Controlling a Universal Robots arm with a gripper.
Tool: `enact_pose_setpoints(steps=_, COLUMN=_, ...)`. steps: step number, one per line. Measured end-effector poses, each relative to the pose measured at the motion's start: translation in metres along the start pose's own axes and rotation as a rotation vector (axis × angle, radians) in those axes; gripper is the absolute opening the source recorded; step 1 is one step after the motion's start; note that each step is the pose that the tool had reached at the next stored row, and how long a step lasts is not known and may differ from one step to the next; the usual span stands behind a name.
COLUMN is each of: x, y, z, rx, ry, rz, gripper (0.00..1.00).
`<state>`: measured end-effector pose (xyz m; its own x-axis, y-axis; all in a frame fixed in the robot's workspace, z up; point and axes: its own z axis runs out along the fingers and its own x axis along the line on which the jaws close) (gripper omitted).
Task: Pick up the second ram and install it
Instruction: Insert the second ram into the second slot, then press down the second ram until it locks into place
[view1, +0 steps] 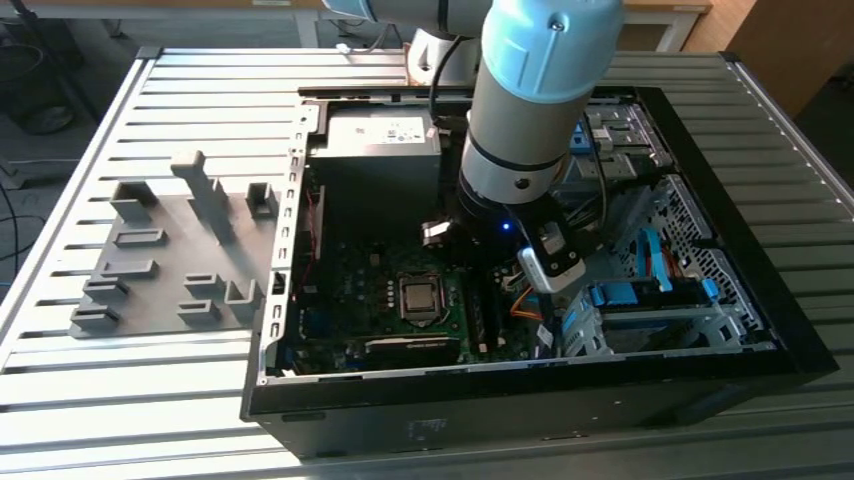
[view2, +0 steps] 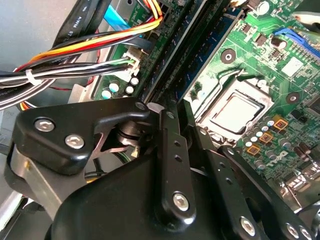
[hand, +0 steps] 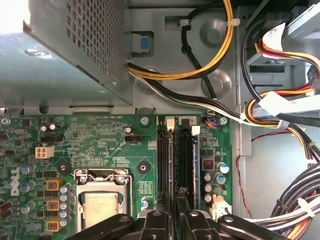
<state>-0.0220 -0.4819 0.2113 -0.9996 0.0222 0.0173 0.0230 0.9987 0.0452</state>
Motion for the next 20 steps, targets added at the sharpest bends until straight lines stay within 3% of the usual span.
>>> enact_pose_setpoints(steps=8, x=0.0005, y=0.0015, z=-0.0328, rx=0.0002, ry=0.0014, rz=0.0, gripper=0.22)
enact_pose_setpoints(steps=11, x=0.0006, y=0.0015, z=-0.0328, rx=0.0, ry=0.0018, rz=0.0, gripper=0.11)
enact_pose_setpoints(steps=20, x=-0.0015, y=0.0018, z=-0.0279, rx=0.0001, ry=0.0, rz=0.031, gripper=0.11)
